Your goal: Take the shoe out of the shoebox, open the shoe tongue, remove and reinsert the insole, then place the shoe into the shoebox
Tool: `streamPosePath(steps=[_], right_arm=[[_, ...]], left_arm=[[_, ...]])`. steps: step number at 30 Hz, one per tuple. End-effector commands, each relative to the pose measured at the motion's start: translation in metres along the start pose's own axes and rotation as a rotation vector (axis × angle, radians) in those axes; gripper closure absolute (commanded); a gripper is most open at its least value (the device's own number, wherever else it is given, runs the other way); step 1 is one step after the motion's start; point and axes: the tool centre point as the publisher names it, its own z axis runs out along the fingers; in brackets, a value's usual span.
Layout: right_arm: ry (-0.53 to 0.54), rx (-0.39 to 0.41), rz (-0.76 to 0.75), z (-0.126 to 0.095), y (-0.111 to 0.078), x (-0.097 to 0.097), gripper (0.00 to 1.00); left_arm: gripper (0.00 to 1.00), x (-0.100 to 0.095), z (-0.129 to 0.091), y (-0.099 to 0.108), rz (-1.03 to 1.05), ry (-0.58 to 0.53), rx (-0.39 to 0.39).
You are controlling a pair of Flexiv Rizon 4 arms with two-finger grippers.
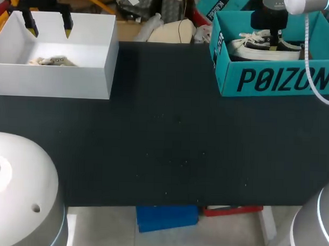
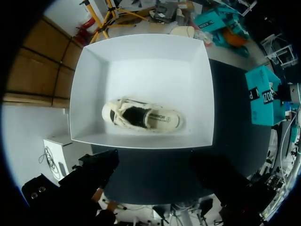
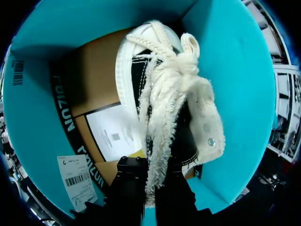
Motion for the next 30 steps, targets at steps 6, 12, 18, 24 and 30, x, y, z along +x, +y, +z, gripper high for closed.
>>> streamPosePath(steps=[6,12,18,24,30], right_arm=[[-0.171,-0.005,-0.006,-0.1,-0.047,0.045,1.0],[-0.277,0.024,-0.016,-0.16,-0.067,0.06,1.0],[-0.382,0.049,-0.001,-0.222,-0.067,0.083,1.0],[-0.455,0.094,0.034,-0.28,-0.042,0.128,1.0],[-0.502,0.128,0.069,-0.331,0.014,0.184,1.0]], left_arm=[[0.0,0.0,-0.001,0.0,-0.001,-0.002,-0.001],[0.0,0.0,-0.001,0.0,-0.001,-0.002,-0.001],[0.0,0.0,-0.001,0.0,-0.001,-0.002,-0.001],[0.0,0.0,-0.001,0.0,-0.001,-0.002,-0.001],[0.0,0.0,-0.001,0.0,-0.001,-0.002,-0.001]])
